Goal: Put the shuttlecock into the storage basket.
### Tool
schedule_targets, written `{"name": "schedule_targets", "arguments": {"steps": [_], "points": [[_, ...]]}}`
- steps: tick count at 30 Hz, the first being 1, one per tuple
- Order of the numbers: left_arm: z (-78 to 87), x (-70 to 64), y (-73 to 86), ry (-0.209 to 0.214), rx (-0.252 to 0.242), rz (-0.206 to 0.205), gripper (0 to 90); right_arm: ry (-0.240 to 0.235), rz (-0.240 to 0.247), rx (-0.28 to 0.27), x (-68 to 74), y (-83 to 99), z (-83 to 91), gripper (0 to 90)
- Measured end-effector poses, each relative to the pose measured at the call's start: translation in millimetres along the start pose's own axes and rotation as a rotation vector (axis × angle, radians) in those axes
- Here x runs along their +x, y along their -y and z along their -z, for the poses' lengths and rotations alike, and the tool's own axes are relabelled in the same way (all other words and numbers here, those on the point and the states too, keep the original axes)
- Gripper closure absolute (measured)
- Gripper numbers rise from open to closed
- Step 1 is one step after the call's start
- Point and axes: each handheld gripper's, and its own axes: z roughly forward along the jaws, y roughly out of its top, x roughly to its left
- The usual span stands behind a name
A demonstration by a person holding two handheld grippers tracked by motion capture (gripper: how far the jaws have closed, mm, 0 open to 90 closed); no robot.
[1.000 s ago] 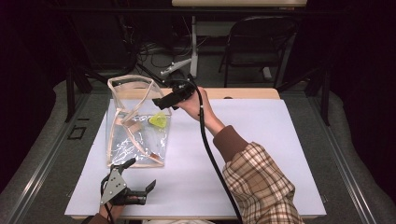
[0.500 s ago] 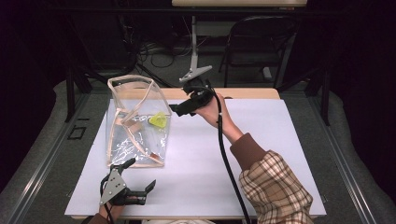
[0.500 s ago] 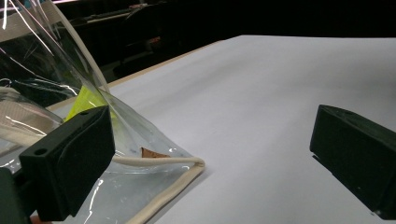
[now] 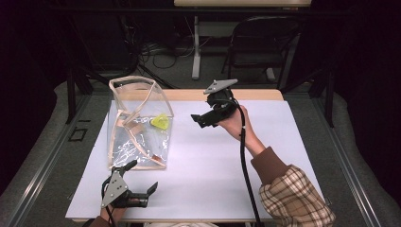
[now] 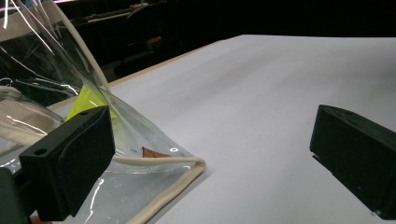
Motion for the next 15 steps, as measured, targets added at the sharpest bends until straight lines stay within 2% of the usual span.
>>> {"name": "schedule_targets", "arguments": {"steps": [15], "points": [[0.0,-0.2,0.0,-0.002,0.002,0.0,0.0,0.031,-0.004,0.001,0.5,42.5,32.7,0.0]]}}
